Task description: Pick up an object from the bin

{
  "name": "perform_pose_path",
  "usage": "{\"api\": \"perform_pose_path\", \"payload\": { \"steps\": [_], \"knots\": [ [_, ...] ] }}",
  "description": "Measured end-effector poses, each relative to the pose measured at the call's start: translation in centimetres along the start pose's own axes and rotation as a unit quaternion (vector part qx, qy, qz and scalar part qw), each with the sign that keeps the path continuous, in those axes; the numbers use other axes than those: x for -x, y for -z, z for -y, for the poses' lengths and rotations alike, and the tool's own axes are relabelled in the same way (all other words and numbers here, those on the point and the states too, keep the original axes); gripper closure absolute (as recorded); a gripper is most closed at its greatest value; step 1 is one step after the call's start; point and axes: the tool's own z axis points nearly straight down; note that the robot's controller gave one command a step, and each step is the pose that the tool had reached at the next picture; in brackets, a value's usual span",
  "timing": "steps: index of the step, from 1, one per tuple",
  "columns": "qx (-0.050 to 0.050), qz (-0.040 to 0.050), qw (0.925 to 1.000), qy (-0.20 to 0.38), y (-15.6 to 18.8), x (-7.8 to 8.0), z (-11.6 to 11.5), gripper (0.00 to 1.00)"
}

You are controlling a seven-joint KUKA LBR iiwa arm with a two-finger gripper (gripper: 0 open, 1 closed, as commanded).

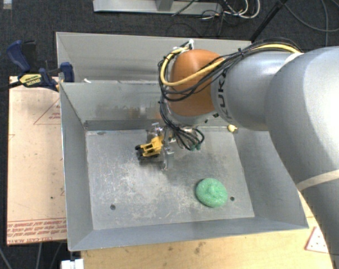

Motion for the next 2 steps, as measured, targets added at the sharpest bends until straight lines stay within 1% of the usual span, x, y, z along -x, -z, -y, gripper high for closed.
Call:
{"api": "perform_pose_path", "payload": {
  "steps": [2],
  "knots": [
    [0.000,0.0000,1.0000,0.000,0.00,0.00,0.01,1.00]
  ]
}}
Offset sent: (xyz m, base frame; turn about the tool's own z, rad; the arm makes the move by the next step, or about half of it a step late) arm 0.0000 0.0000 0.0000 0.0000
